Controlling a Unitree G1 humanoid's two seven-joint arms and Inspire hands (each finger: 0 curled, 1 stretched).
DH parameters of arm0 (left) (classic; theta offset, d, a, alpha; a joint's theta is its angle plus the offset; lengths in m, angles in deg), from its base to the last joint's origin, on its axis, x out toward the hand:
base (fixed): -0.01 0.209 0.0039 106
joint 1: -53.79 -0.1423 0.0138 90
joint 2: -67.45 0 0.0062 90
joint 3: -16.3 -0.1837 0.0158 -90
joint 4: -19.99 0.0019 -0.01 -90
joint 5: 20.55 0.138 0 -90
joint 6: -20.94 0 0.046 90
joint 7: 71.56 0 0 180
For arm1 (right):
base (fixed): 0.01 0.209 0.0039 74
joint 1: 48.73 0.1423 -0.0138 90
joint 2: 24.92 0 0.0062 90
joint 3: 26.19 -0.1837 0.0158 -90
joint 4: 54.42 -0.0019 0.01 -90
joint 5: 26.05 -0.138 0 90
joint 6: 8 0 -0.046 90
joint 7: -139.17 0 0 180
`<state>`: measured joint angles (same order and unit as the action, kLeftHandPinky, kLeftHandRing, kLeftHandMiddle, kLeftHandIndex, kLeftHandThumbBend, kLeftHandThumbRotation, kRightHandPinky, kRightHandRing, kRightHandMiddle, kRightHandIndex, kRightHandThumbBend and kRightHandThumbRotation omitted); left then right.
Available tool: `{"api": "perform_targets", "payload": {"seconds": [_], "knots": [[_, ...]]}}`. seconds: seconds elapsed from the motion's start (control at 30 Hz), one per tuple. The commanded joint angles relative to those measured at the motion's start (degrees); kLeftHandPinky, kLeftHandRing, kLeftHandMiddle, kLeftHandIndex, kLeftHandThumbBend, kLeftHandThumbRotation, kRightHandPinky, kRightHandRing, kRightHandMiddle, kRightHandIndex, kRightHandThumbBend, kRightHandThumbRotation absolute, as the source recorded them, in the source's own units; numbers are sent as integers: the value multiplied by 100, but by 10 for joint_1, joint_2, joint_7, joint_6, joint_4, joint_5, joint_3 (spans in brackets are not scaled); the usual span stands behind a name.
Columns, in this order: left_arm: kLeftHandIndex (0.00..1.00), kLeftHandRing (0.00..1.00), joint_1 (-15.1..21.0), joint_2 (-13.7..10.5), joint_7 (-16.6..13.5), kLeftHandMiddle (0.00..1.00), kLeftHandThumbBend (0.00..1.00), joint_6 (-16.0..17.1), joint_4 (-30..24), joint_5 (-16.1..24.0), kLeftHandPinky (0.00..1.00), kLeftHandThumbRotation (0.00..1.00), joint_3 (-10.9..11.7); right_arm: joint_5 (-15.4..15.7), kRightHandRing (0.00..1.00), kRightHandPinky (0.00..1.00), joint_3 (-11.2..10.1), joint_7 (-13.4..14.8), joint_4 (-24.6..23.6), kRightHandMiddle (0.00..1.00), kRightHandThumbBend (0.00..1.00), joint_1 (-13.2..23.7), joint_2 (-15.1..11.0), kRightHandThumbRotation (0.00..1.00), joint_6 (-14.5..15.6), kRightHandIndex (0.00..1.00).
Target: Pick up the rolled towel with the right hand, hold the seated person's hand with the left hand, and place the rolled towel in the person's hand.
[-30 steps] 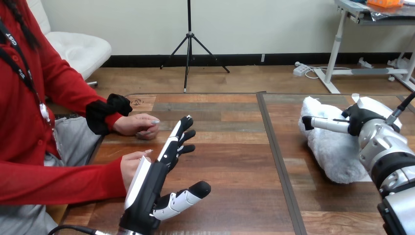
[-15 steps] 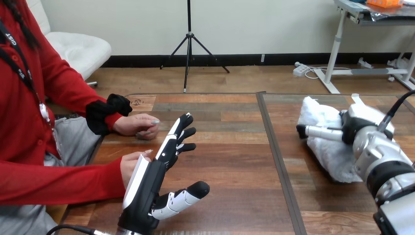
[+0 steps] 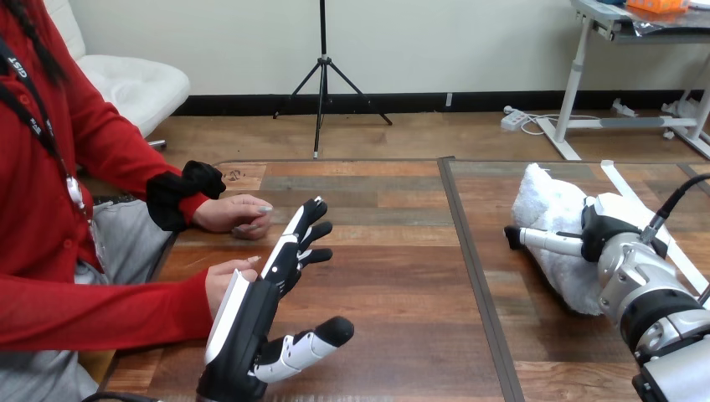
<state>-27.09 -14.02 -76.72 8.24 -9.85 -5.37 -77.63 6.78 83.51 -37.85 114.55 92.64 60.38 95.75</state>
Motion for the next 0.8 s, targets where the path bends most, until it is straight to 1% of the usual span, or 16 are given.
{"api": "perform_targets", "payload": {"seconds": [0.0, 0.07, 0.2, 0.3, 0.5, 0.6, 0.63, 0.67, 0.73, 0.77], "knots": [[95, 91, 19, -2, 13, 95, 100, 17, -22, -26, 80, 78, -2, -20, 88, 66, -17, 7, 1, 96, 100, -24, 36, 79, 4, 100], [95, 91, 18, -3, 15, 95, 100, 18, -24, -25, 81, 78, 0, -20, 87, 65, -17, 18, 0, 96, 100, -28, 37, 76, -2, 100], [95, 91, 16, -3, 19, 95, 100, 19, -29, -26, 80, 78, 1, -28, 85, 62, -21, 22, 1, 95, 100, -32, 39, 72, 1, 100], [95, 90, 16, -4, 20, 95, 100, 22, -31, -25, 80, 79, 2, -24, 83, 59, -18, 34, 1, 95, 100, -37, 40, 69, -3, 99], [95, 90, 15, -4, 23, 95, 100, 28, -32, -27, 80, 79, 3, -22, 82, 54, -18, 47, 1, 96, 100, -46, 43, 66, -4, 99], [95, 90, 13, -5, 21, 95, 100, 30, -36, -21, 80, 79, 7, -17, 82, 52, -14, 53, 3, 96, 100, -49, 46, 65, 2, 98], [95, 90, 12, -5, 21, 95, 100, 29, -38, -22, 80, 79, 7, -26, 82, 52, -24, 60, 2, 96, 100, -51, 47, 65, 1, 98], [95, 90, 11, -4, 22, 94, 100, 29, -39, -23, 80, 79, 6, -34, 82, 52, -32, 65, 1, 97, 100, -52, 48, 63, -1, 97], [95, 89, 11, -5, 24, 94, 100, 30, -40, -26, 79, 79, 5, -43, 84, 51, -43, 74, 0, 98, 100, -55, 49, 59, -5, 97], [95, 89, 11, -5, 25, 94, 100, 32, -40, -28, 79, 79, 5, -45, 84, 51, -45, 78, 0, 98, 100, -57, 49, 56, -8, 97]]}}
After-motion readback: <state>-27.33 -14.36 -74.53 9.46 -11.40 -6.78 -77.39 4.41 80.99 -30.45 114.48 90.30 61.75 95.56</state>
